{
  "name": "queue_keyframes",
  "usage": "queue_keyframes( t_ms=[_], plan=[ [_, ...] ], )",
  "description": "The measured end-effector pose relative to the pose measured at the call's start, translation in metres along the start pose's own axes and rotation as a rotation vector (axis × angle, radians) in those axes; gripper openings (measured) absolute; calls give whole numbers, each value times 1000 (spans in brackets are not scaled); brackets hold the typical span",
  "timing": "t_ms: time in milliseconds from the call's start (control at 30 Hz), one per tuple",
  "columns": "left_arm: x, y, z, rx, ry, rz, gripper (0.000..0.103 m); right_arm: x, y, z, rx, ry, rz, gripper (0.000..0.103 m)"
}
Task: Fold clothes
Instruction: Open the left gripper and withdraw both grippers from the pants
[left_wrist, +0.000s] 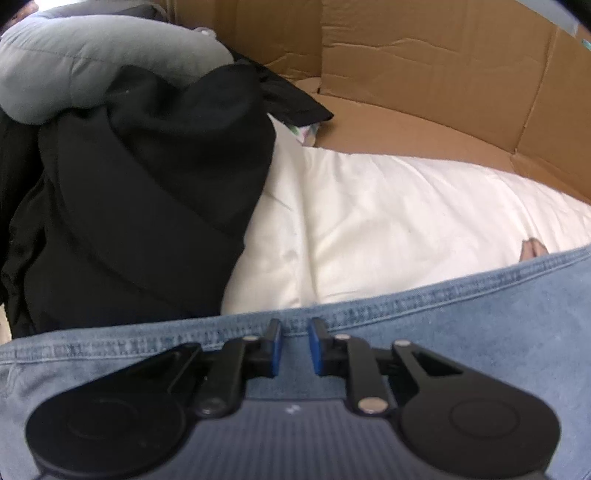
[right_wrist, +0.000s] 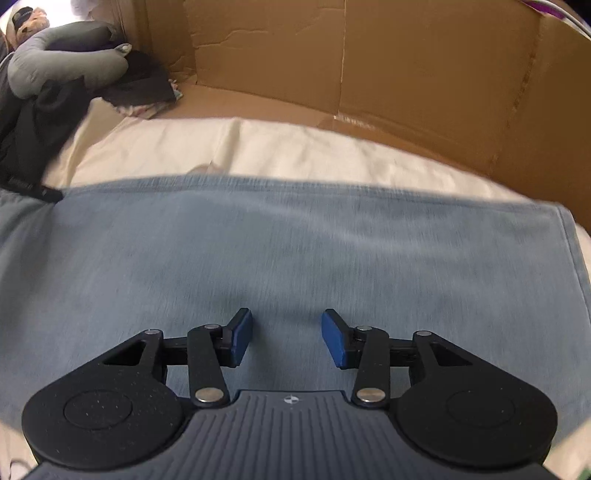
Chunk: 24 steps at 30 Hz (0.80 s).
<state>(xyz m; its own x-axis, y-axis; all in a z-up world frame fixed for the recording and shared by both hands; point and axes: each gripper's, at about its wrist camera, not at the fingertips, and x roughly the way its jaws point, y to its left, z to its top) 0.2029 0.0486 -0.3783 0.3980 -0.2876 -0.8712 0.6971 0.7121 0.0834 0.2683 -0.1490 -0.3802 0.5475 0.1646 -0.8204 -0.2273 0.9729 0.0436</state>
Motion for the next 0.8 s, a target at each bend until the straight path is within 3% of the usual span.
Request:
queue_keyframes(
  t_ms=[167,267,367,533,733,800],
  plan=[
    [-15,3,-4,-44,-30,-6,17,17,-12,27,35,-23,5,49],
    [-29,-7,-6,-6,-75,-5,17,19,-28,41,66,-43,-27,48],
    [-33,-16,0,18,-95,-58,18,21,-51,48,95,-53,-70,49],
    [-34,-28,-4,42,-69,-112,18,28,-95,48,132,-29,-138,49],
    [-13,-34,-9,43,-38,-111,18,43,-133,58,132,-34,-198,49],
    [-12,-34,-10,52,-38,-111,18,50,-140,64,119,-38,-202,59]
  ],
)
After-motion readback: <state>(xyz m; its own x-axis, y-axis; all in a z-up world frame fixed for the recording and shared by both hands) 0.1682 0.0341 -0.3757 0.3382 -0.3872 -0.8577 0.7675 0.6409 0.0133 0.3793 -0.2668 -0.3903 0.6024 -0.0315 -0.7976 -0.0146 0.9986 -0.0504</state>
